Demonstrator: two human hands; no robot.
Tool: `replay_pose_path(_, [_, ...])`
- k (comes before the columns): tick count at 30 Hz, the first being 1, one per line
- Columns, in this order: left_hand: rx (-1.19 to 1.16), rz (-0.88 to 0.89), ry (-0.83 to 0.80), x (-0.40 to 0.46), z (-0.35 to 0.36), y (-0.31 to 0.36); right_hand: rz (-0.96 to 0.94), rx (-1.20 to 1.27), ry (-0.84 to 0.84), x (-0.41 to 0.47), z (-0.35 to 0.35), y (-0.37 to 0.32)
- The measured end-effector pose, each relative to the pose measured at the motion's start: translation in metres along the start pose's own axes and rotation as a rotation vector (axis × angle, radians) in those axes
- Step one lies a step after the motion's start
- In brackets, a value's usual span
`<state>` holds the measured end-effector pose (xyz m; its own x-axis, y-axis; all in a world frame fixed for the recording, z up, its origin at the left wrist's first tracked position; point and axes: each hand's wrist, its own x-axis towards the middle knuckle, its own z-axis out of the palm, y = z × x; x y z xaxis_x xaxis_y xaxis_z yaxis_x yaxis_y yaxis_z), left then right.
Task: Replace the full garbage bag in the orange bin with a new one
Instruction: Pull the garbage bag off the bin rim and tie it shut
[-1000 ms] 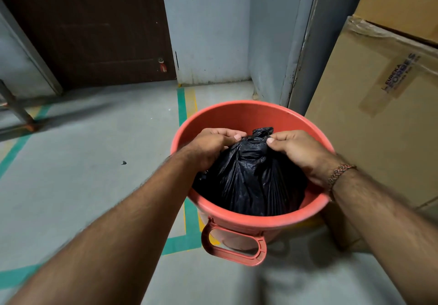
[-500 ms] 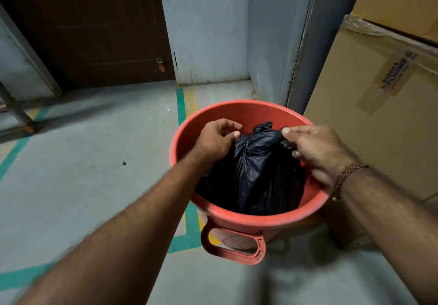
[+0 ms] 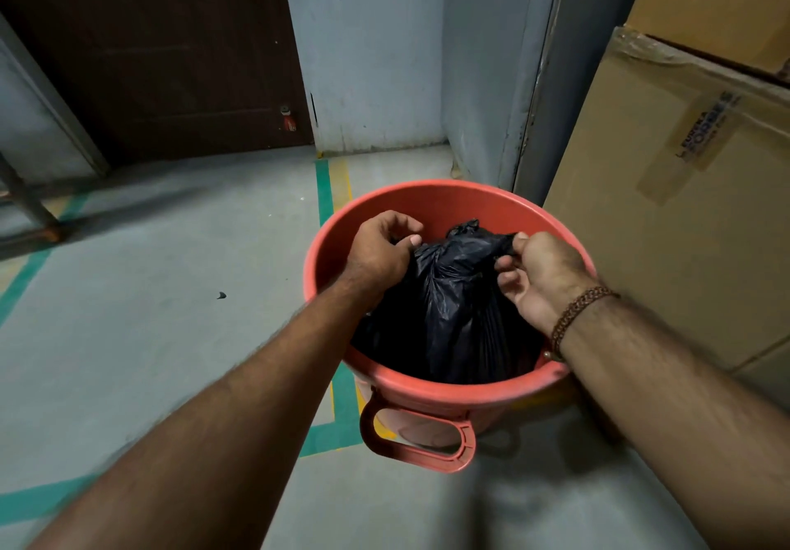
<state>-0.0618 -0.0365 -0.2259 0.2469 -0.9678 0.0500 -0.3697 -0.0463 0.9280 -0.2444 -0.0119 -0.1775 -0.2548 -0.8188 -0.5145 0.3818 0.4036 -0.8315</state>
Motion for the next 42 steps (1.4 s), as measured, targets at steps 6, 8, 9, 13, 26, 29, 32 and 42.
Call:
replay_pose_path(6, [0.095, -0.030, 0.096, 0.002, -0.014, 0.000, -0.002, 0.110, 0.118, -0.001, -0.007, -0.008])
replay_pose_path(8, [0.102, -0.014, 0.129, 0.003, -0.017, -0.001, -0.009, 0.037, 0.136, 0.000, -0.013, -0.013])
replay_pose_path(9, [0.105, -0.001, 0.144, 0.003, -0.018, -0.001, -0.007, -0.016, 0.149, 0.001, -0.016, -0.015])
replay_pose_path(13, [0.132, 0.027, 0.145, -0.001, -0.019, 0.002, -0.047, -0.199, 0.190, 0.003, -0.020, -0.012])
replay_pose_path(26, [0.410, 0.160, 0.016, -0.003, -0.029, 0.006, -0.328, -0.499, -0.066, 0.016, -0.014, -0.001])
replay_pose_path(29, [0.434, 0.154, 0.006, -0.003, -0.030, 0.005, -0.340, -0.698, -0.031, 0.021, -0.021, -0.003])
replay_pose_path(32, [0.457, 0.151, 0.022, -0.001, -0.029, 0.000, -0.328, -1.018, -0.024, 0.023, -0.025, -0.003])
replay_pose_path(42, [-0.564, -0.281, 0.076, 0.010, -0.011, 0.012, -0.384, -0.139, -0.193, 0.012, 0.005, 0.020])
